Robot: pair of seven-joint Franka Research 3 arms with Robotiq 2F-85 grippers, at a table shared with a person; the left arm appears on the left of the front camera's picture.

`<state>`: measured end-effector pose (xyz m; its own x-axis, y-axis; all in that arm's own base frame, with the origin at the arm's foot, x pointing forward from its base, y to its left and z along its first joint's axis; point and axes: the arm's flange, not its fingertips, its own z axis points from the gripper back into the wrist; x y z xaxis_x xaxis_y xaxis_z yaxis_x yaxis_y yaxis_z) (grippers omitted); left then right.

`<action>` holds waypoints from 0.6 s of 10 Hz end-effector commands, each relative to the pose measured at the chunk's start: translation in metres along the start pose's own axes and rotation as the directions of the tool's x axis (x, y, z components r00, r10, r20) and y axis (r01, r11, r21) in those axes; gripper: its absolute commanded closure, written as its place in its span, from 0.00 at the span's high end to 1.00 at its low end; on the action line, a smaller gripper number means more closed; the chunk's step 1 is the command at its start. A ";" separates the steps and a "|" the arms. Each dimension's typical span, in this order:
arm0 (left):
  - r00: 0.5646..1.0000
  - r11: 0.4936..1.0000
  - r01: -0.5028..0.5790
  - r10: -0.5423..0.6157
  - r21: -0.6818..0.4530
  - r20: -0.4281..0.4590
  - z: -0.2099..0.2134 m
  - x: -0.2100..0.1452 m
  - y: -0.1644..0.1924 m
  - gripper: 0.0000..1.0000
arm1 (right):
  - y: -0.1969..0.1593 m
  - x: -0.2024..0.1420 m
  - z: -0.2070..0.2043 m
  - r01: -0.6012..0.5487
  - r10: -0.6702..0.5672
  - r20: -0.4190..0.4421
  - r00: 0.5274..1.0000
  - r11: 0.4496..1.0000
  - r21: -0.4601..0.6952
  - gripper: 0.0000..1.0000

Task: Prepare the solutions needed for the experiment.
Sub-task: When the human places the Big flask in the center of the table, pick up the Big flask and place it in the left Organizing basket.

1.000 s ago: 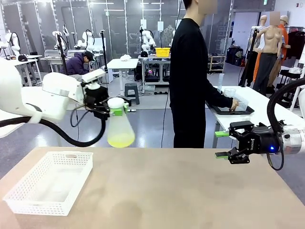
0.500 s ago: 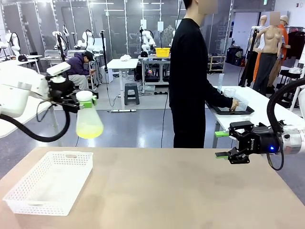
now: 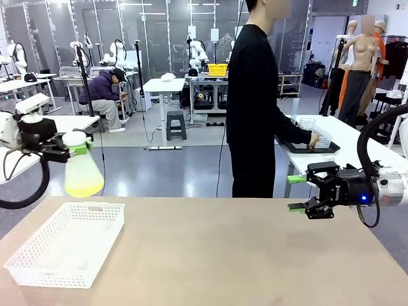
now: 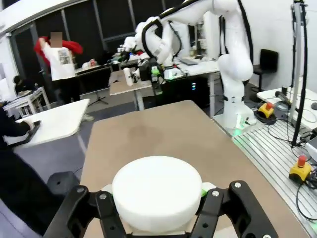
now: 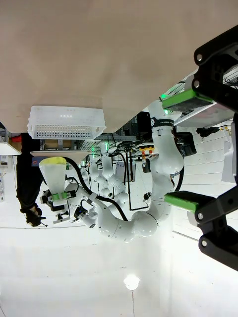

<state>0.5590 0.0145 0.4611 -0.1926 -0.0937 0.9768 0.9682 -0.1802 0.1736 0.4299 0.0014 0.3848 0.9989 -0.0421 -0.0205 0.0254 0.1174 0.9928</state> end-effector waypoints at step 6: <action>0.996 0.989 -0.074 0.065 0.127 0.068 0.029 -0.066 -0.046 0.00 | 0.001 0.000 -0.001 -0.002 0.002 0.003 1.000 1.000 -0.003 0.82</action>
<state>0.5338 0.0578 0.3946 -0.0981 -0.0876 0.9913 0.9939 -0.0593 0.0931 0.4299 0.0015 0.3848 0.9989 -0.0419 -0.0205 0.0253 0.1175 0.9928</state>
